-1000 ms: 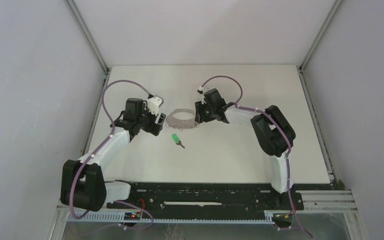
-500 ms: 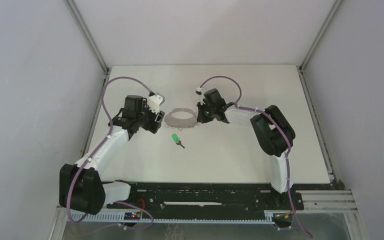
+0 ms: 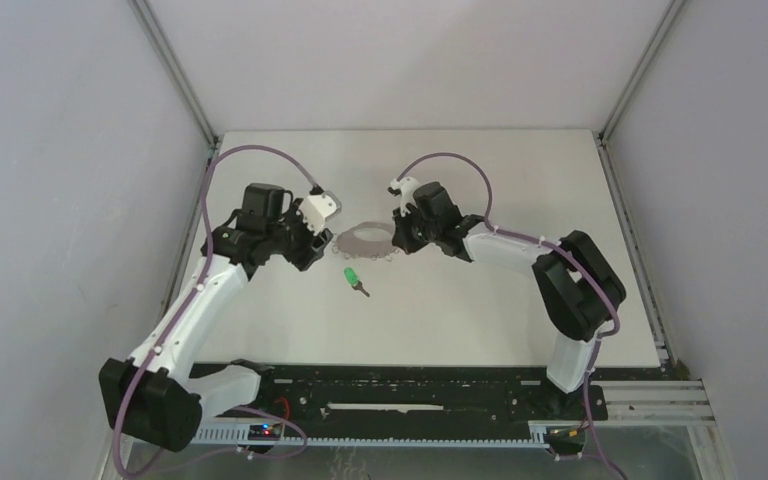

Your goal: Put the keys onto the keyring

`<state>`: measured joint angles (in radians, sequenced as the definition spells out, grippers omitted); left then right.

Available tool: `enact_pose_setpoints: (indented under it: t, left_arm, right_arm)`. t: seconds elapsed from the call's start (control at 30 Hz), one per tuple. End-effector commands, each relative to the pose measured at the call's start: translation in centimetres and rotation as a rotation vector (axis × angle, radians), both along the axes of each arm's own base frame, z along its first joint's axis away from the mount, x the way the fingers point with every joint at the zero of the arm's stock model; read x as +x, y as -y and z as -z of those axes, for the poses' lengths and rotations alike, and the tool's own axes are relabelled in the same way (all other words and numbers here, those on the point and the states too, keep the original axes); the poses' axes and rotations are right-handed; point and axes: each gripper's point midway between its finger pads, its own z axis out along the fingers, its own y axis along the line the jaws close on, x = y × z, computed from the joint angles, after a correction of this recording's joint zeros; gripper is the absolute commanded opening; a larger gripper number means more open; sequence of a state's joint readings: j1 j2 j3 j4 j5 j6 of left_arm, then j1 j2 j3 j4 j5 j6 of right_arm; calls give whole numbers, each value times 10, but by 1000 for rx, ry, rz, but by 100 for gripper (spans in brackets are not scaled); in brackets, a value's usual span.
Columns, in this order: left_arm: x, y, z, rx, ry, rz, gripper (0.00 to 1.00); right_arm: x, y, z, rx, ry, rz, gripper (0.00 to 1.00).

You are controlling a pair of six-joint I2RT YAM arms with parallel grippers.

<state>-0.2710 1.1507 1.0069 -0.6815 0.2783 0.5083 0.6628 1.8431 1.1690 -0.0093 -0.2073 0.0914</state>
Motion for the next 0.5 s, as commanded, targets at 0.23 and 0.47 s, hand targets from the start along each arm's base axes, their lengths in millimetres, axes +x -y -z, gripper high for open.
enact_pose_setpoints:
  t: [0.23,0.47]
  left_arm:
    - [-17,42,-45,-67,162,317,70]
    - [-23,72,-42,-106,231,488,80]
  right_arm:
    - [-29,-23,-70,94,198,-109,0]
    - [-38,-29,-101,179,202,-97,0]
